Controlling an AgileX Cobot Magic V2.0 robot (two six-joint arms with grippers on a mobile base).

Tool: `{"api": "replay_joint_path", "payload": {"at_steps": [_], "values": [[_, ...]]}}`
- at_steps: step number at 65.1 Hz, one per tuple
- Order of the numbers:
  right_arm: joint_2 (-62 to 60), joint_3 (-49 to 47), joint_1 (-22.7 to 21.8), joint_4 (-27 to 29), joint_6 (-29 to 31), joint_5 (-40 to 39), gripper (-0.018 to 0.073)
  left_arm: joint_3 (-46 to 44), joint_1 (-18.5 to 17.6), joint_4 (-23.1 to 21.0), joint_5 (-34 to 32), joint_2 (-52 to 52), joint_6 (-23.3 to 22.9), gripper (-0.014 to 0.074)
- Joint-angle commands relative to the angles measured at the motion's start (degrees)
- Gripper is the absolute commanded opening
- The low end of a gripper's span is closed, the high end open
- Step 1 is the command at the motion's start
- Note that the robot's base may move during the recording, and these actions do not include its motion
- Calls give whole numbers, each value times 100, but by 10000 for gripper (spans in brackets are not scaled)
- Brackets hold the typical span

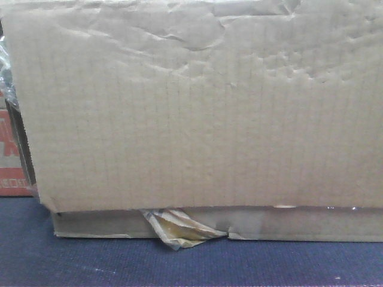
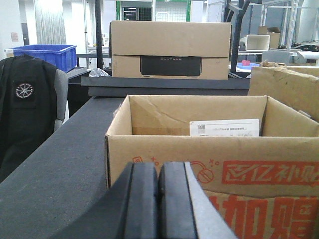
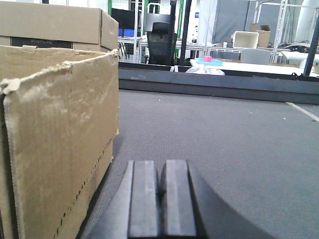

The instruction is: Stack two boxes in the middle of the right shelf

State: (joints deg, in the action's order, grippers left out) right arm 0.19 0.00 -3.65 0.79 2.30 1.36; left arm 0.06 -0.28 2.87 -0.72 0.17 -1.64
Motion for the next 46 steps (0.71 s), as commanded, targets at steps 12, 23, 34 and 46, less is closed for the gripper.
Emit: {"api": "replay_joint_path", "payload": {"at_steps": [12, 23, 34, 46], "values": [[-19, 0, 18, 10, -5, -98, -161, -6, 12, -11, -126, -17, 1, -111], [-19, 0, 18, 10, -5, -98, -161, -6, 12, -11, -126, -17, 1, -111], [-19, 0, 18, 10, -5, -98, -161, -6, 12, -11, -210, -17, 1, -111], [-19, 0, 18, 10, -5, -98, -161, -314, 12, -602, 534, -17, 1, -111]]}}
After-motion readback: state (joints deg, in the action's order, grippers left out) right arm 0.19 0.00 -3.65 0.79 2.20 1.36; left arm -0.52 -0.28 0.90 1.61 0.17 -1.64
